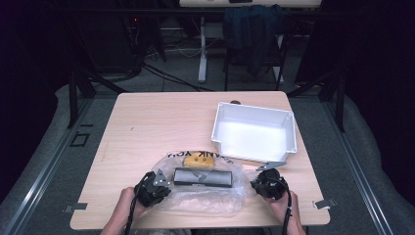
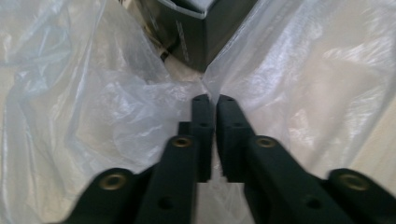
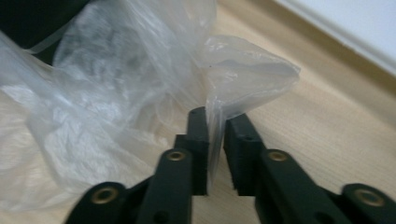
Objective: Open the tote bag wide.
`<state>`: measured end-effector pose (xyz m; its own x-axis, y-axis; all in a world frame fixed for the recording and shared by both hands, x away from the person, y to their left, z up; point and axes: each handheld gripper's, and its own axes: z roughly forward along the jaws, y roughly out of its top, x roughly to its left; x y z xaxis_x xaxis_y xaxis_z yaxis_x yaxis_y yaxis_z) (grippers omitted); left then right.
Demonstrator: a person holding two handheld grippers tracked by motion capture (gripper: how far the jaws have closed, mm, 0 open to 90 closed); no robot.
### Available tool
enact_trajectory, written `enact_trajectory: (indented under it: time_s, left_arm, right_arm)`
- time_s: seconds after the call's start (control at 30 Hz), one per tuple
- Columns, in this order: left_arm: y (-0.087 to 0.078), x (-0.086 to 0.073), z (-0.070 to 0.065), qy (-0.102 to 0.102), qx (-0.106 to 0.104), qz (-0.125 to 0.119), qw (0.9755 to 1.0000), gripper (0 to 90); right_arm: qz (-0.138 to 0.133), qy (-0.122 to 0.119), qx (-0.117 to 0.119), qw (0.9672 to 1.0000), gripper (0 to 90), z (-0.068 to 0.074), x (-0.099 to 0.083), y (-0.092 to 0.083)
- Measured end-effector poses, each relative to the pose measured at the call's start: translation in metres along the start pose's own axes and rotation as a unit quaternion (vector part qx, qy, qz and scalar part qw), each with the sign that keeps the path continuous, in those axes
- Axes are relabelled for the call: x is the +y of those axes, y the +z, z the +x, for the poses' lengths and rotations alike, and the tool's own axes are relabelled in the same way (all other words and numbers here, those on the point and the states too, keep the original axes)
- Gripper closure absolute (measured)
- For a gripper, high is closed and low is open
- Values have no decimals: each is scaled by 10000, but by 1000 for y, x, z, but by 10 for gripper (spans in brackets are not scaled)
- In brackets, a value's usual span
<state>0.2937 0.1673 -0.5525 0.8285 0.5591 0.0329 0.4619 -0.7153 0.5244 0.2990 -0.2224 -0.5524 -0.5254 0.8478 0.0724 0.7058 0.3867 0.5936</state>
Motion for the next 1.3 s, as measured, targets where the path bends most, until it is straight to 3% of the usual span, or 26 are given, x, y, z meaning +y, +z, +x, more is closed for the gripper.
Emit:
enact_trajectory:
  time_s: [0.03,0.1,0.17,0.3,0.43,0.6,0.7,0.83,0.93,1.13,1.3]
  left_arm:
    - [-3,1,0,-20,-29,-39,10000,754]
    - [-9,4,1,-49,-175,-176,9997,680]
    - [-13,5,1,-89,-158,-272,9995,626]
    - [-19,6,3,-177,-227,-471,9985,579]
    - [-22,7,5,-259,-149,-619,9976,517]
    - [-22,9,5,-288,-131,-756,9966,497]
    - [-21,11,2,-257,-104,-766,9967,499]
    - [-16,15,-1,-179,-144,-731,9971,521]
    - [-12,18,-3,-180,-117,-729,9971,516]
    - [-11,17,-2,-160,-153,-758,9969,556]
    - [-14,15,-2,-168,-94,-725,9972,508]
  right_arm:
    - [-127,30,56,9999,649,-1,1,-6]
    - [-382,20,220,9990,574,-2,3,-19]
    - [-555,-53,280,9981,456,-3,5,-29]
    - [-820,-173,395,9957,312,-4,6,-48]
    - [-1102,-270,550,9920,215,-7,7,-65]
    - [-1369,-288,500,9889,193,-9,8,-82]
    - [-1428,-423,380,9881,225,-5,11,-90]
    - [-1529,-802,366,9843,284,10,23,-98]
    - [-1552,-1061,578,9805,295,22,37,-96]
    - [-1107,-1561,859,9778,319,38,61,-67]
    - [-625,-2020,1019,9721,358,46,77,-40]
